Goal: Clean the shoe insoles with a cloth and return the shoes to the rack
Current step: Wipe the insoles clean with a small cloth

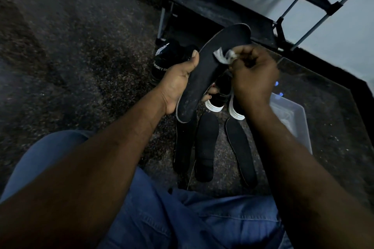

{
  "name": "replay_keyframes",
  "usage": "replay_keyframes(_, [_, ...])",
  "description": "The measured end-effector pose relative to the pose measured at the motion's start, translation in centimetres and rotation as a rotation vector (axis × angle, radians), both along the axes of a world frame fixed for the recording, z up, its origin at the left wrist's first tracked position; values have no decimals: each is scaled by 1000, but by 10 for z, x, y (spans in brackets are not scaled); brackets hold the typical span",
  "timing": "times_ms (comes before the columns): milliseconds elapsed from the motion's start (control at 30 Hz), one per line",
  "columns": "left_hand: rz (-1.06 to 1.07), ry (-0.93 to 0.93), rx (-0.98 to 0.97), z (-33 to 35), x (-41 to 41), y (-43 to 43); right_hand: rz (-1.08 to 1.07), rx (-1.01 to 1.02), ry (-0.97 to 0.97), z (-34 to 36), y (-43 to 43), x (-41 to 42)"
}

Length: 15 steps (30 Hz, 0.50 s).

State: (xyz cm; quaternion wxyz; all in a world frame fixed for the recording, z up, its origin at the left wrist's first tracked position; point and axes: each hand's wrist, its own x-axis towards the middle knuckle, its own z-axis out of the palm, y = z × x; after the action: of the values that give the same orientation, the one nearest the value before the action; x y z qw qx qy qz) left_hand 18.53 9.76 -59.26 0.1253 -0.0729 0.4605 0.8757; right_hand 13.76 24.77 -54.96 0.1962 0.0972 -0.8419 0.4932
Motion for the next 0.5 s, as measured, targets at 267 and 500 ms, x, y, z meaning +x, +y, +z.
replay_keyframes(267, [-34,25,63,-3,0,-2,27,428,206,-8,-10,9])
replay_keyframes(500, [-35,34,14,-4,-1,-1,30,482,257,-6,-5,-6])
